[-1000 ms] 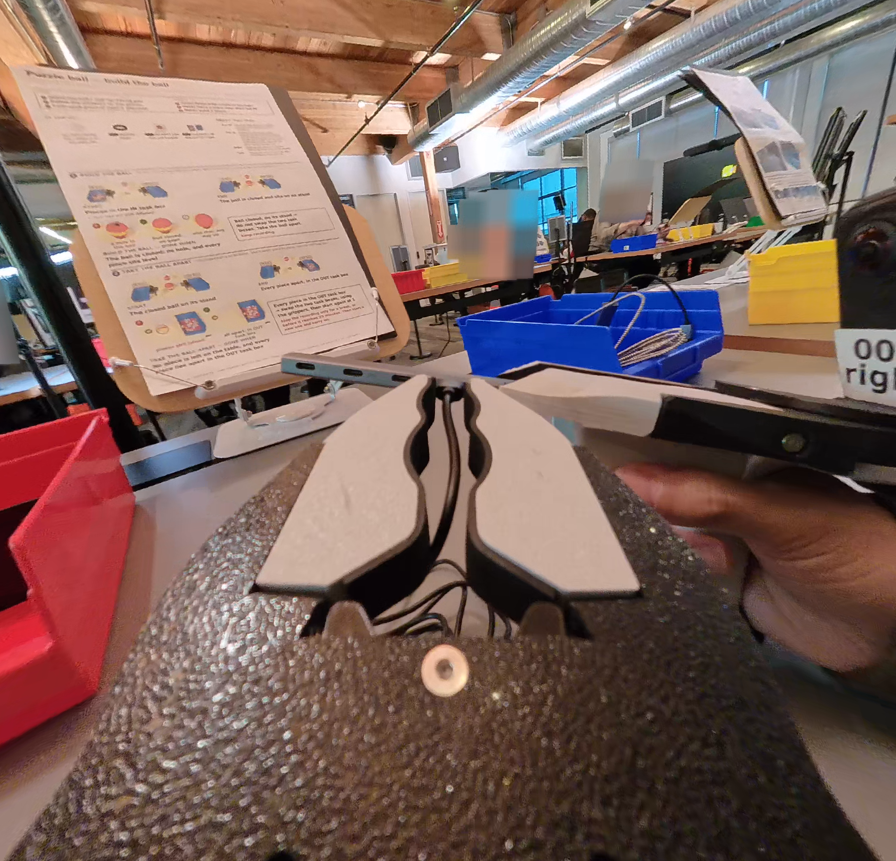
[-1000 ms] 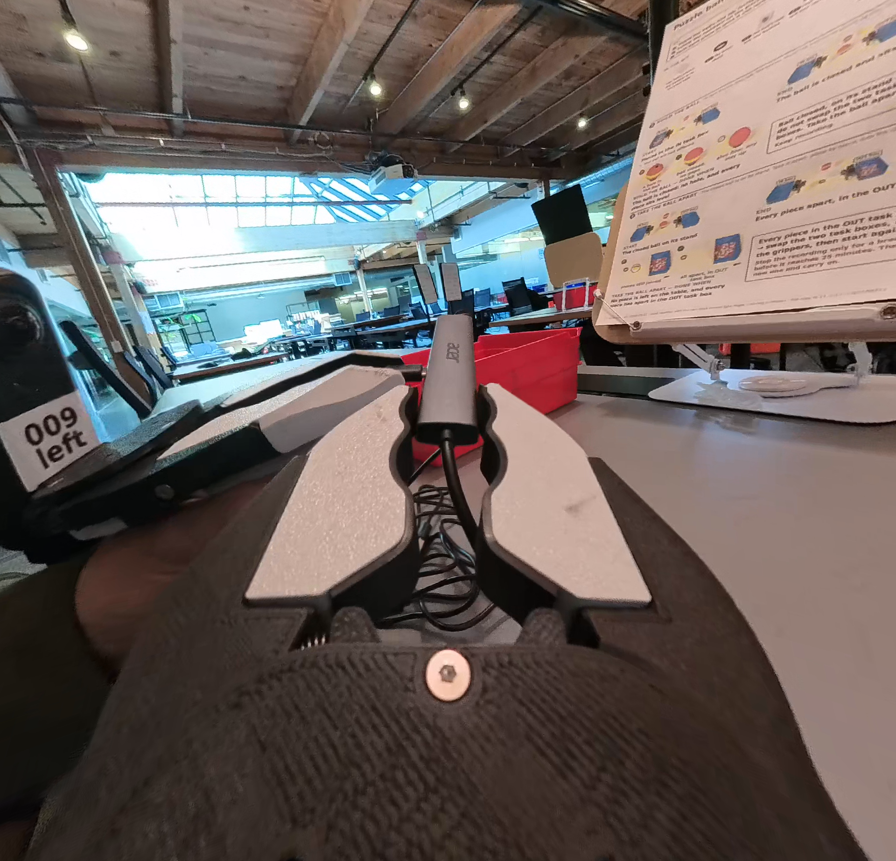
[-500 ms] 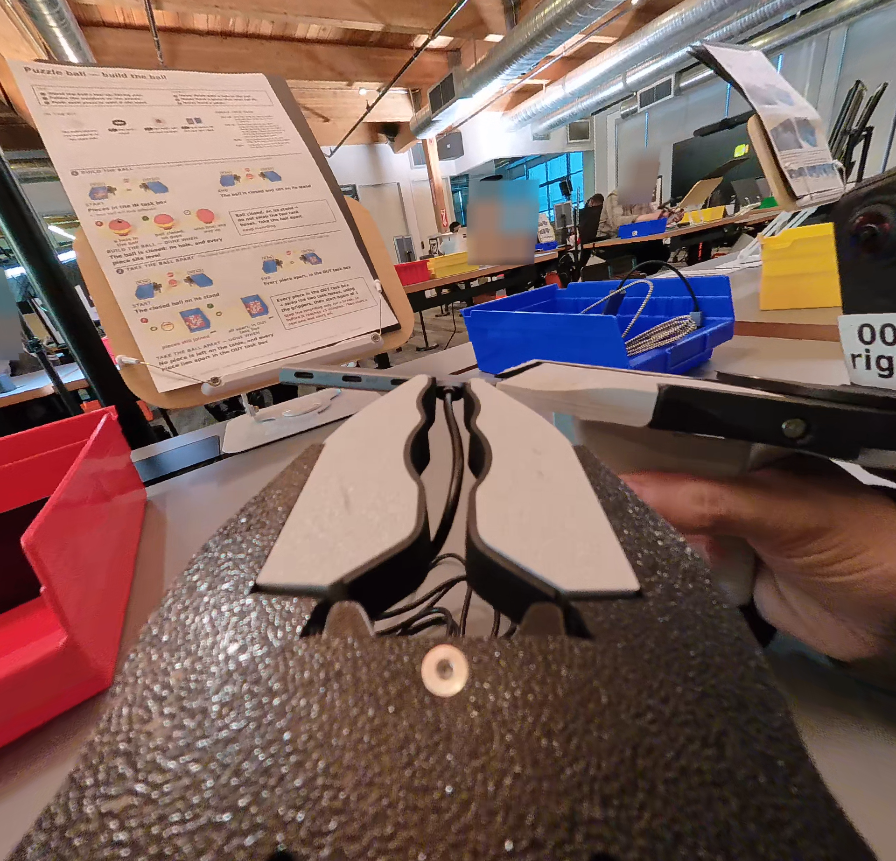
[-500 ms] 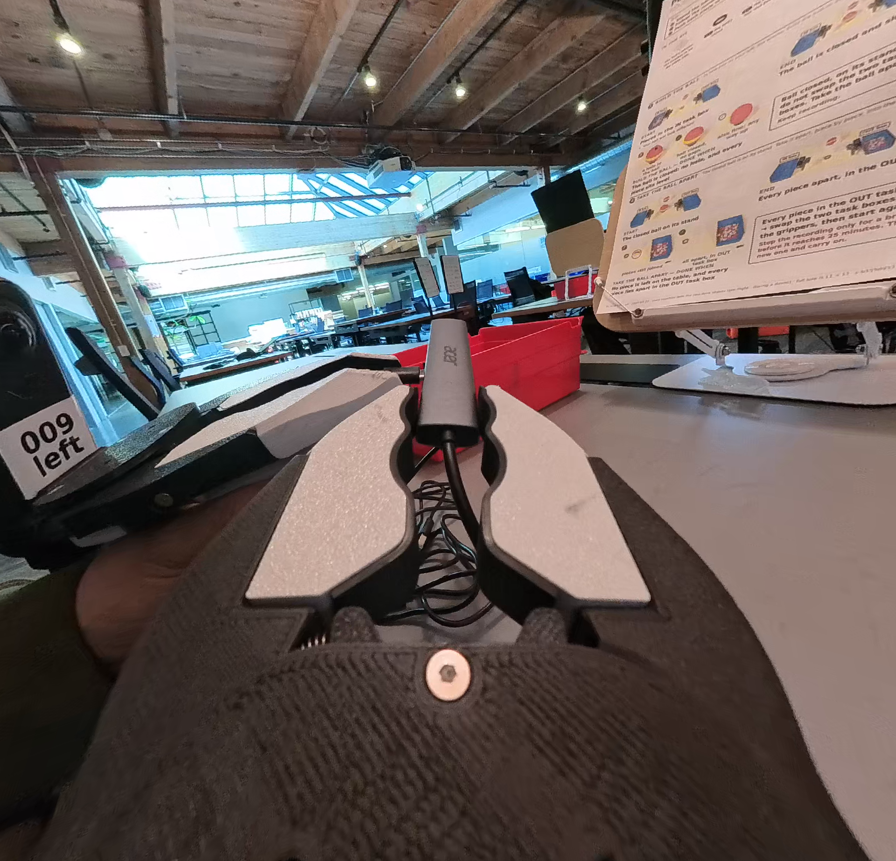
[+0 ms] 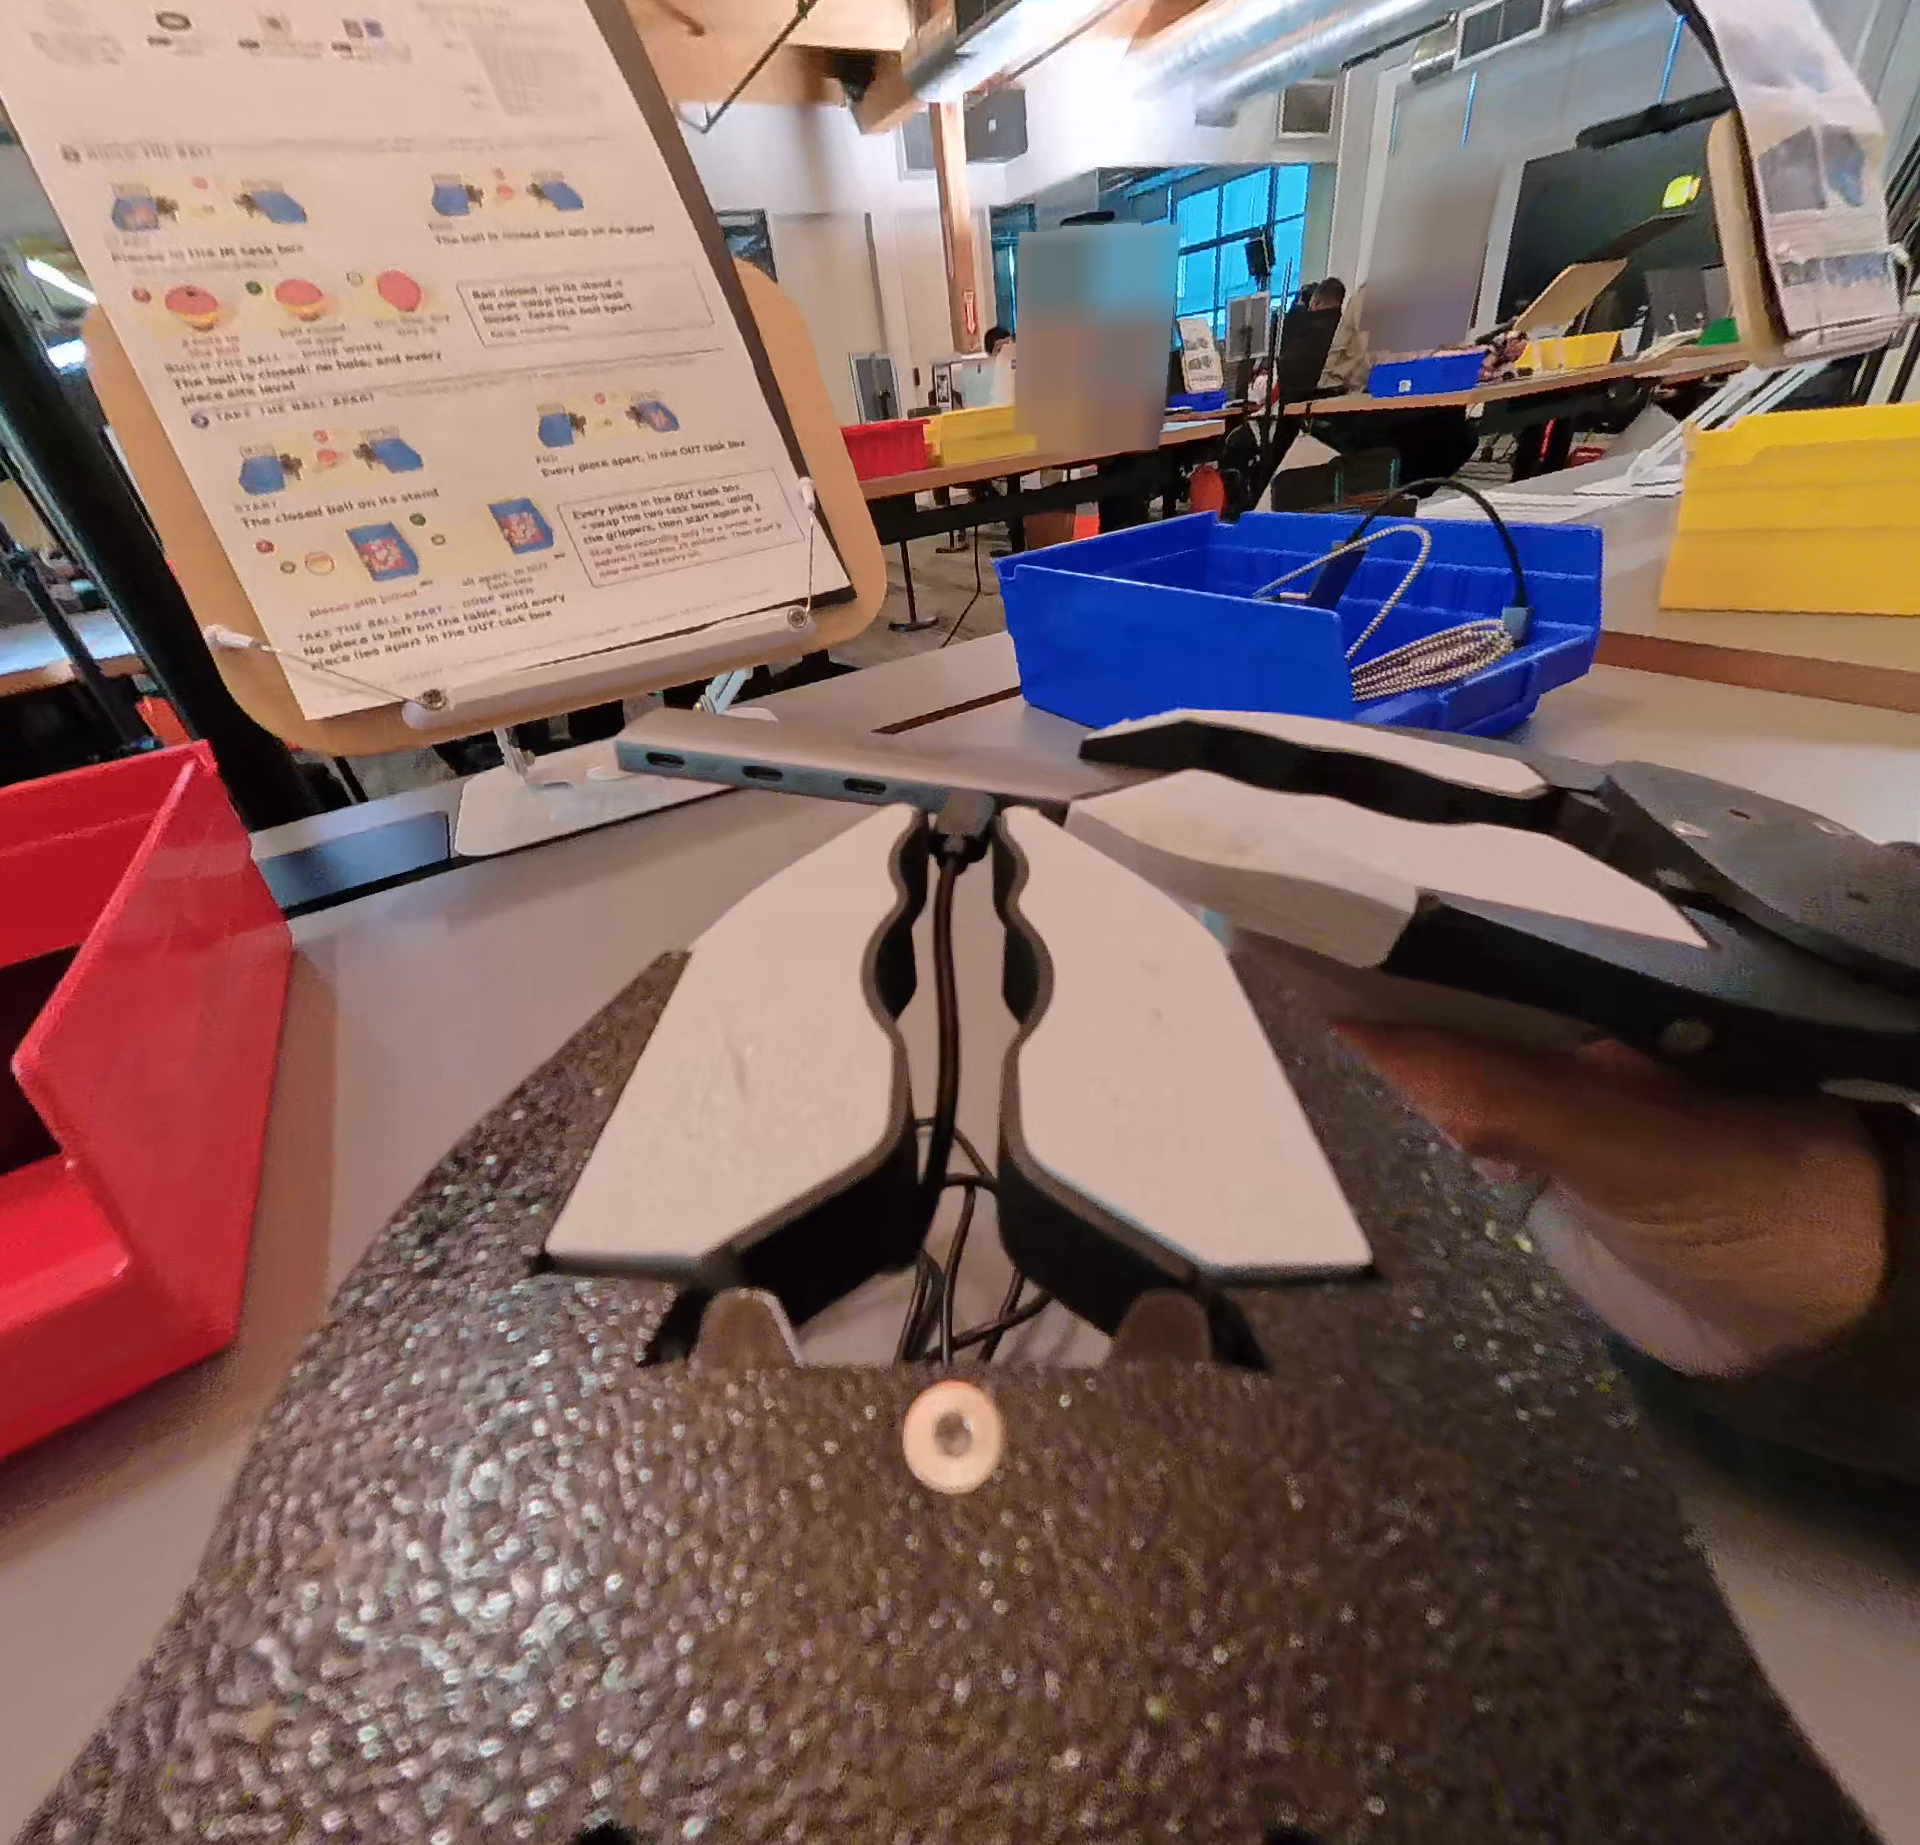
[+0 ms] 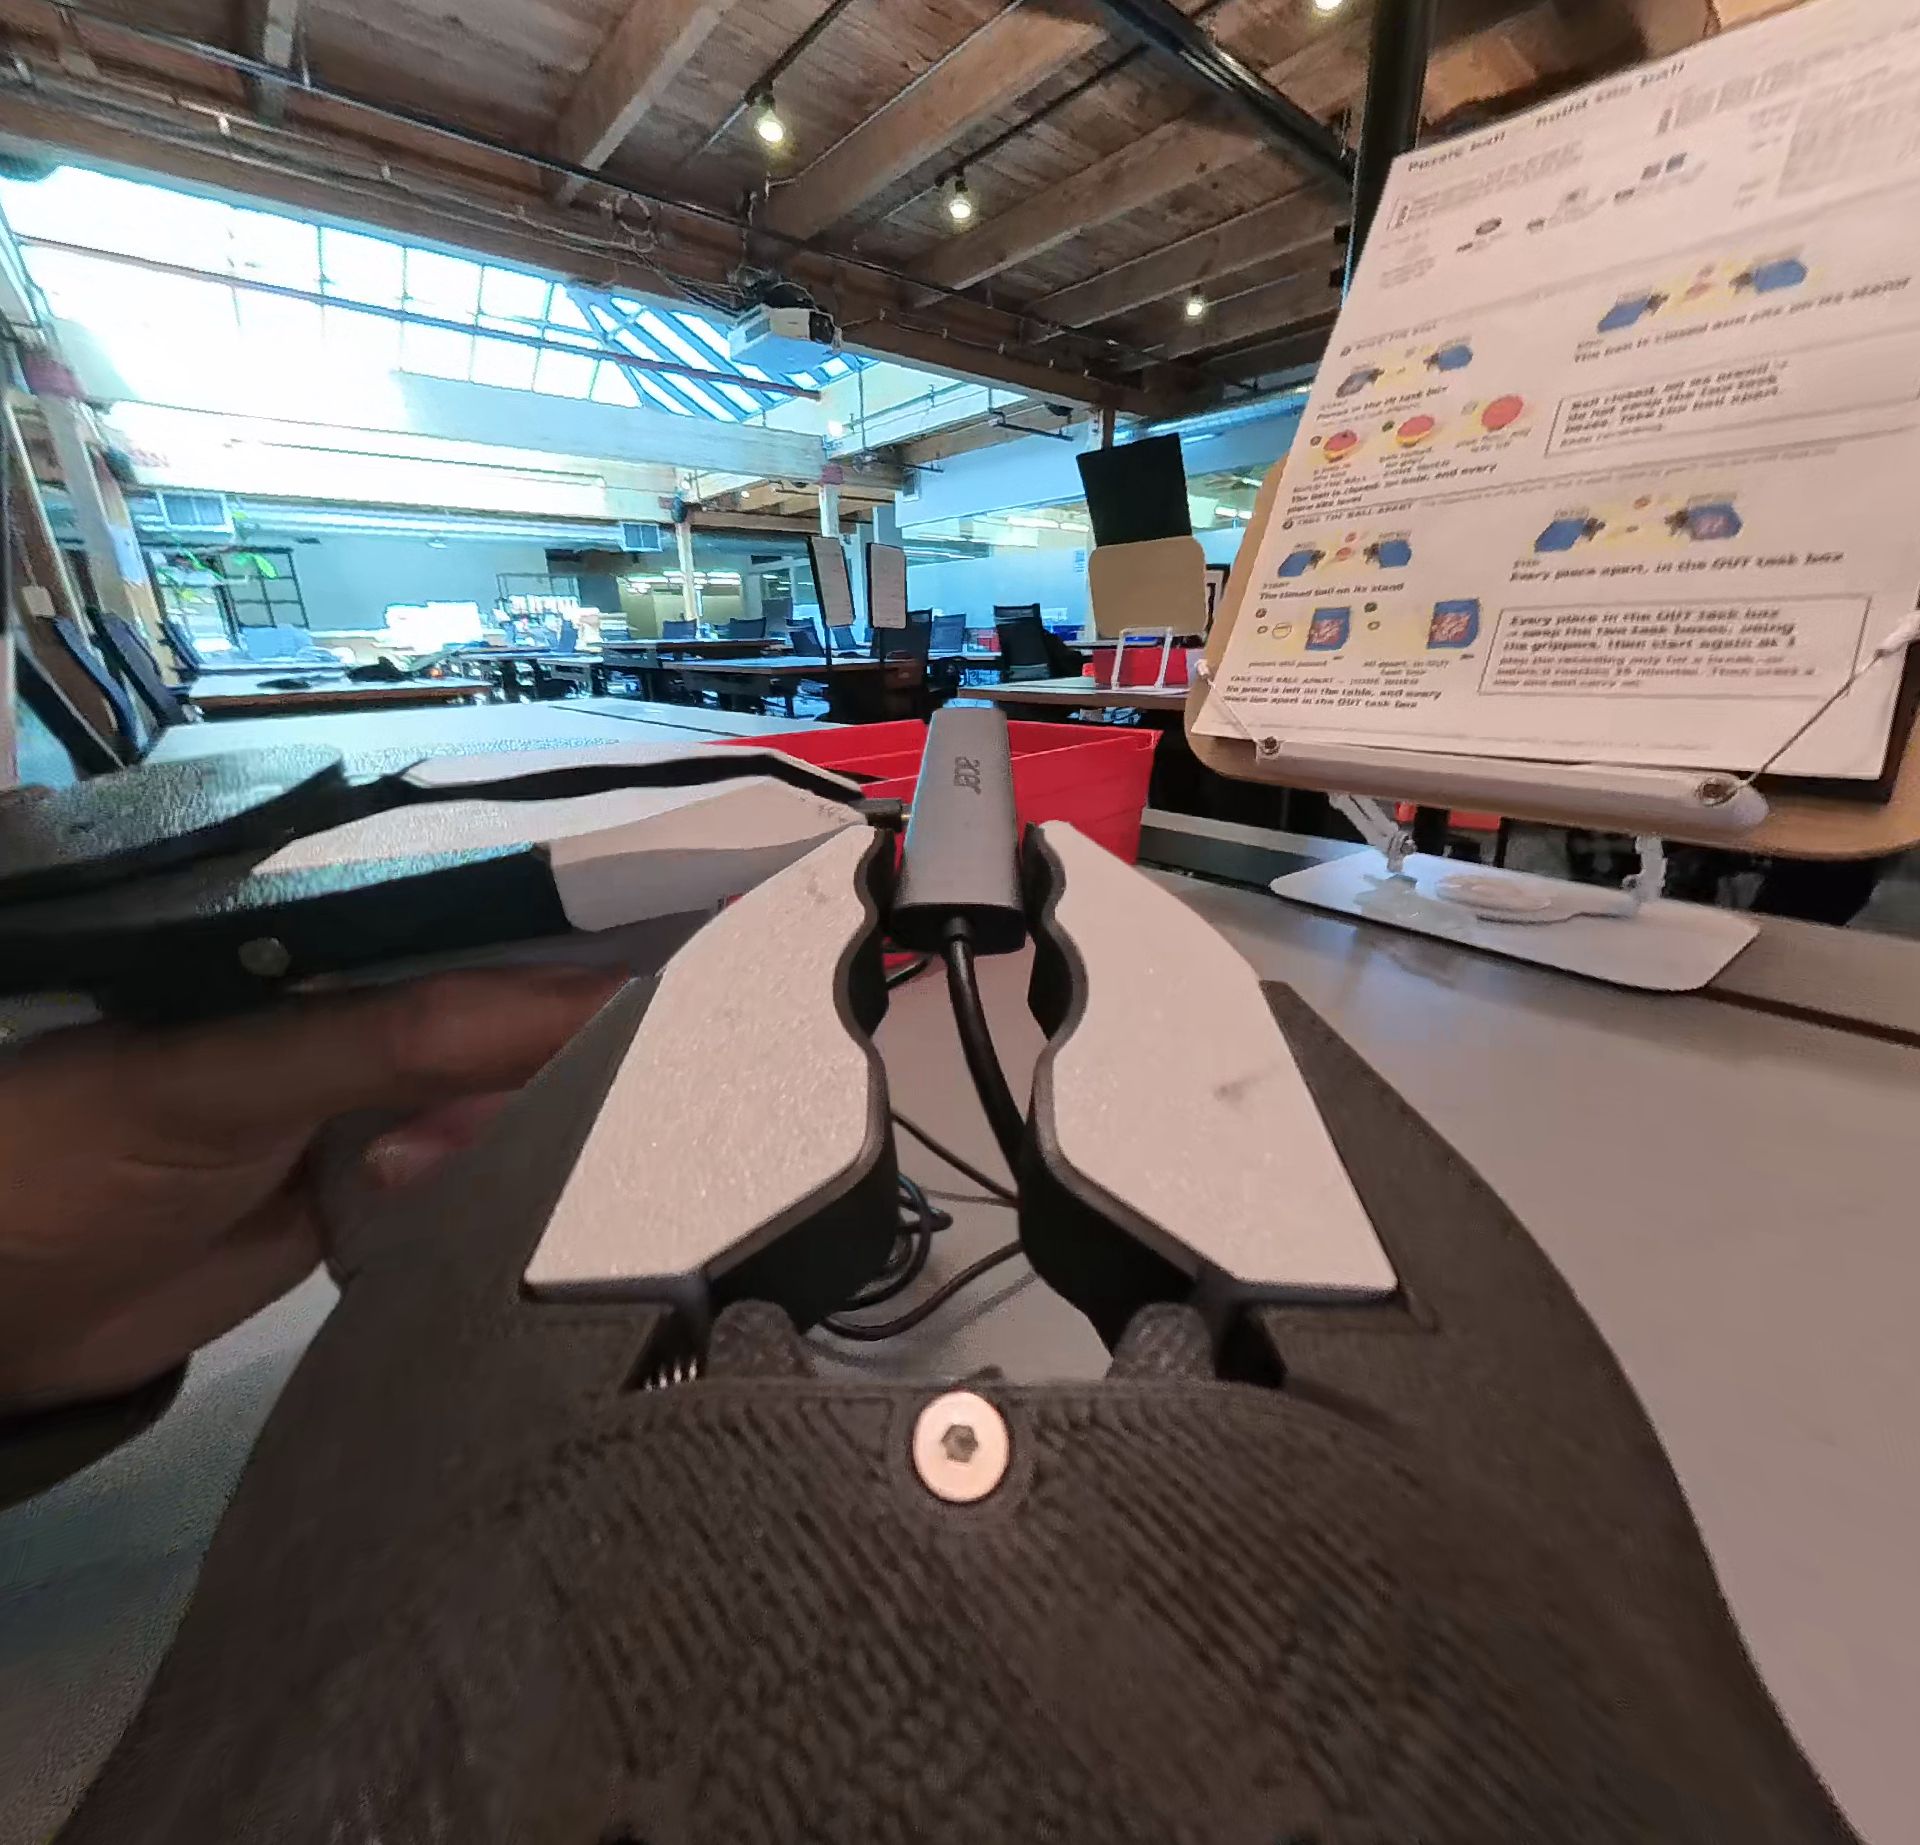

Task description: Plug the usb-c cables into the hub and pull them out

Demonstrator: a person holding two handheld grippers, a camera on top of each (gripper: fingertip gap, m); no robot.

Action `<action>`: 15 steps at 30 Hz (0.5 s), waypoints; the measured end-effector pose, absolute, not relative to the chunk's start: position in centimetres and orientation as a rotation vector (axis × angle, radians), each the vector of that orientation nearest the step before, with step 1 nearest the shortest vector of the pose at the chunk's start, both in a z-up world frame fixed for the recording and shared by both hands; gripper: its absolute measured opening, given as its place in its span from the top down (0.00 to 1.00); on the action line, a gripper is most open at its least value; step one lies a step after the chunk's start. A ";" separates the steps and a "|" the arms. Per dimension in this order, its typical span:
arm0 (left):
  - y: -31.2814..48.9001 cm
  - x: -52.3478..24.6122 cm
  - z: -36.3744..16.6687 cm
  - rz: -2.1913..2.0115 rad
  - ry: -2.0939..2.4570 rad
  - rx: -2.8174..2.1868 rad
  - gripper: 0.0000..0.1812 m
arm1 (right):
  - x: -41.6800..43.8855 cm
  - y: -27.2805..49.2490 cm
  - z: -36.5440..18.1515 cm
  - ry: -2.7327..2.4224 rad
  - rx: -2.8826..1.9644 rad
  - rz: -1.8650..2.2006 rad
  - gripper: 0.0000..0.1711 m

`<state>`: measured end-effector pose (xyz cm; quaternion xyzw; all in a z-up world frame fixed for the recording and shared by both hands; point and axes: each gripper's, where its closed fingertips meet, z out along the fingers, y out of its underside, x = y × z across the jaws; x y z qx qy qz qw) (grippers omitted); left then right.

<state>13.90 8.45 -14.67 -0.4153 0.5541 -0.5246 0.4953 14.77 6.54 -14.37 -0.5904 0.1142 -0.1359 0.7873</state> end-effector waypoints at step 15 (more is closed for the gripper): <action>9.0 14.1 -15.5 -1.345 1.341 -1.046 0.94 | 14.4 7.0 -14.8 0.128 -1.340 -0.456 0.85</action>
